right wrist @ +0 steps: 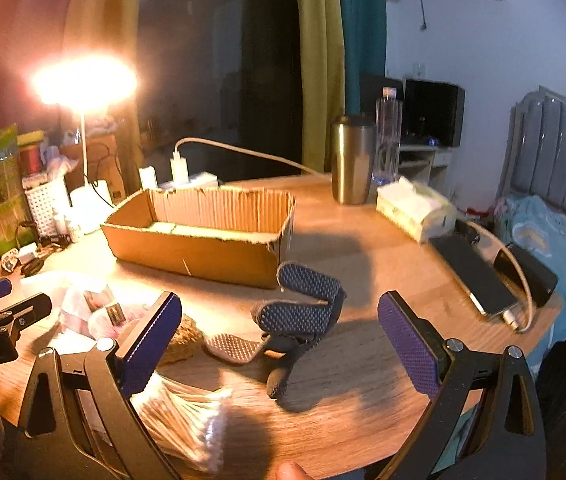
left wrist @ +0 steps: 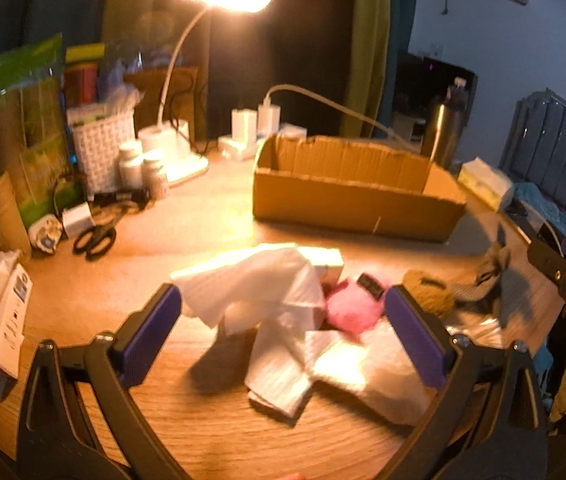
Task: Organize soft objects
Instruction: 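Grasp the white paper towel with the left tool while the right tool grasps the grey glove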
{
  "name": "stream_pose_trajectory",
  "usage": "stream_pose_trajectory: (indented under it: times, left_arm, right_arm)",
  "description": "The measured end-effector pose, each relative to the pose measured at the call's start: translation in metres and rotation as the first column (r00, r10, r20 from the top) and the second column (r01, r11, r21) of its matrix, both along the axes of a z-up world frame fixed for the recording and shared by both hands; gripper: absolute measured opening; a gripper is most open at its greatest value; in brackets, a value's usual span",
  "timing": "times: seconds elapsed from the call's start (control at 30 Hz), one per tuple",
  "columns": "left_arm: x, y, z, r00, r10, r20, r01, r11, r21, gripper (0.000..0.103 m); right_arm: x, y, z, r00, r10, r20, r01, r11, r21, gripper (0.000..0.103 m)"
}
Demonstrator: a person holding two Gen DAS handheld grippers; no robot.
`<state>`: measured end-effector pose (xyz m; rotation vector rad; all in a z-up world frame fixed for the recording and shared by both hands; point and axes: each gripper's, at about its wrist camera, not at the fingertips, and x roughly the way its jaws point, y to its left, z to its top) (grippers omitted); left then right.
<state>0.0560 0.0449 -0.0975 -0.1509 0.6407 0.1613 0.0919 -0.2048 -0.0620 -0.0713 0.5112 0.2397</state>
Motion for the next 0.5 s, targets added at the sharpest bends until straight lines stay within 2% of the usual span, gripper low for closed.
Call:
stream_pose_trajectory:
  times: [0.23, 0.33, 0.5]
  left_arm:
    - [0.019, 0.006, -0.018, 0.998, 0.001, -0.064, 0.0, 1.0, 0.022, 0.102]
    - [0.027, 0.014, -0.024, 0.995, 0.004, -0.095, -0.003, 1.0, 0.007, 0.1]
    - [0.038, 0.027, -0.033, 0.99, -0.016, -0.14, 0.009, 0.998, -0.055, 0.084]
  right_arm:
    - [0.024, 0.001, -0.019, 0.998, 0.002, -0.059, -0.003, 1.0, -0.016, 0.1]
    - [0.033, 0.003, -0.025, 0.997, 0.007, -0.08, -0.01, 1.0, -0.026, 0.1]
    - [0.045, 0.001, -0.031, 0.994, 0.029, -0.103, -0.03, 0.999, -0.009, 0.1]
